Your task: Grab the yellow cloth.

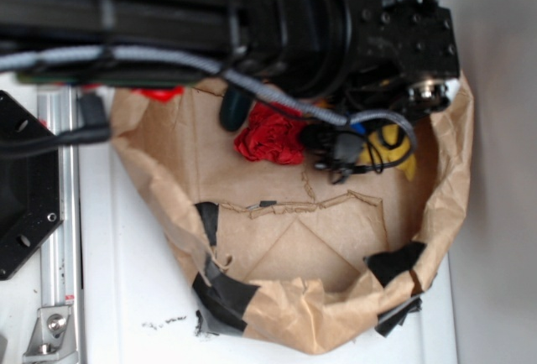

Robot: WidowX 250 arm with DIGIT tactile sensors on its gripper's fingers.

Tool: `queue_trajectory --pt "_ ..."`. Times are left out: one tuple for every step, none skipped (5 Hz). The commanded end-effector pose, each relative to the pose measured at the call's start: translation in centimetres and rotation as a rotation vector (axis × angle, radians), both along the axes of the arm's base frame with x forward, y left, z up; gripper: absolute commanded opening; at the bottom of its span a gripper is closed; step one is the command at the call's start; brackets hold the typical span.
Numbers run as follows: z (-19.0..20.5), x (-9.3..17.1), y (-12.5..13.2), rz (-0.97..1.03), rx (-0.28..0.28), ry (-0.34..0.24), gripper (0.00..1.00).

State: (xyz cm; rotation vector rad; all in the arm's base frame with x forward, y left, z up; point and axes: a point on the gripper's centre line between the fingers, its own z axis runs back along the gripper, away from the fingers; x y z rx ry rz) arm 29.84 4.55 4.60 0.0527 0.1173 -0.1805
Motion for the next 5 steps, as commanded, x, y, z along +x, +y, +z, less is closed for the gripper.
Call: queue_trajectory --pt "11.8 -5.7 -2.6 0.327 0.094 -0.172 0.00" --pt "14.6 -6.5 -4.6 0.483 0.104 -0.221 0.00" --pt "14.4 -6.9 -5.3 0.532 0.056 -0.259 0.00" --pt "13.5 -6.9 -5.0 0.536 0.032 -0.232 0.00" --pt "11.8 -6.7 -4.6 0.537 0.073 -0.175 0.00"
